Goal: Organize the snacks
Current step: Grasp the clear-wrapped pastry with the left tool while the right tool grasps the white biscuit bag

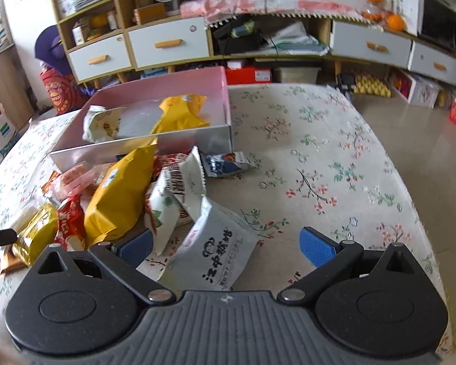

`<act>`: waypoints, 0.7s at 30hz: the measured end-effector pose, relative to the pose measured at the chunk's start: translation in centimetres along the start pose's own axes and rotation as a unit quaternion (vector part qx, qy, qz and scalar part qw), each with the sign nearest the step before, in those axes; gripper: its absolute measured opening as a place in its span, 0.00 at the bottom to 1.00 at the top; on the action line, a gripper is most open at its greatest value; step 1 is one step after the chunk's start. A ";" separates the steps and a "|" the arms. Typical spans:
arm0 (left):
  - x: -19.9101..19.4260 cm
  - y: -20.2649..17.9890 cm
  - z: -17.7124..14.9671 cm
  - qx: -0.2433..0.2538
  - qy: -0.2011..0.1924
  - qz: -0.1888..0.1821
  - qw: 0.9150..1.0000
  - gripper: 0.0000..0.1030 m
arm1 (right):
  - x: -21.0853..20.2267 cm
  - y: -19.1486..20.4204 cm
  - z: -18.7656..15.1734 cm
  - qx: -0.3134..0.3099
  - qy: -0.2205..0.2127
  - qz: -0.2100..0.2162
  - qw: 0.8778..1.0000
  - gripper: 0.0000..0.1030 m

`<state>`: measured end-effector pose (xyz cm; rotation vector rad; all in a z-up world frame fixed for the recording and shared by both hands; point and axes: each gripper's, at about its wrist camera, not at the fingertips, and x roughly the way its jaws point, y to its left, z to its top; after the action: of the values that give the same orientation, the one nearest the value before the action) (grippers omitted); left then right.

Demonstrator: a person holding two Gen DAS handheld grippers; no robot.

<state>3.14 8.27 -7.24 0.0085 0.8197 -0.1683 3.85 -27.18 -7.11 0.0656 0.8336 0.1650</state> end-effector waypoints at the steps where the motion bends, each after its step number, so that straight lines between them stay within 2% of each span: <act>1: 0.1 0.1 0.1 -0.003 0.002 0.003 1.000 0.97 | 0.3 -0.3 0.0 0.007 0.007 0.000 1.000 1.00; 4: 0.7 0.0 0.1 -0.003 0.015 0.014 1.000 0.90 | 1.1 -0.7 -0.1 0.025 0.031 -0.005 0.999 0.99; 7: 1.5 -0.2 -0.1 0.004 0.036 0.034 0.999 0.78 | 1.6 -0.9 -0.2 0.027 0.047 -0.008 0.998 0.96; 15: 1.6 -0.1 0.2 0.005 0.029 0.036 0.999 0.74 | 2.1 0.4 -0.8 -0.022 0.062 -0.044 0.997 0.81; 21: 1.6 -0.5 0.5 0.015 0.028 0.029 0.999 0.60 | 1.8 0.5 -0.6 -0.027 0.063 -0.039 0.997 0.69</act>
<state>4.47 7.49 -8.06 0.0652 0.8719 -0.1256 4.57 -26.41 -8.79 -0.0288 0.9564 0.1197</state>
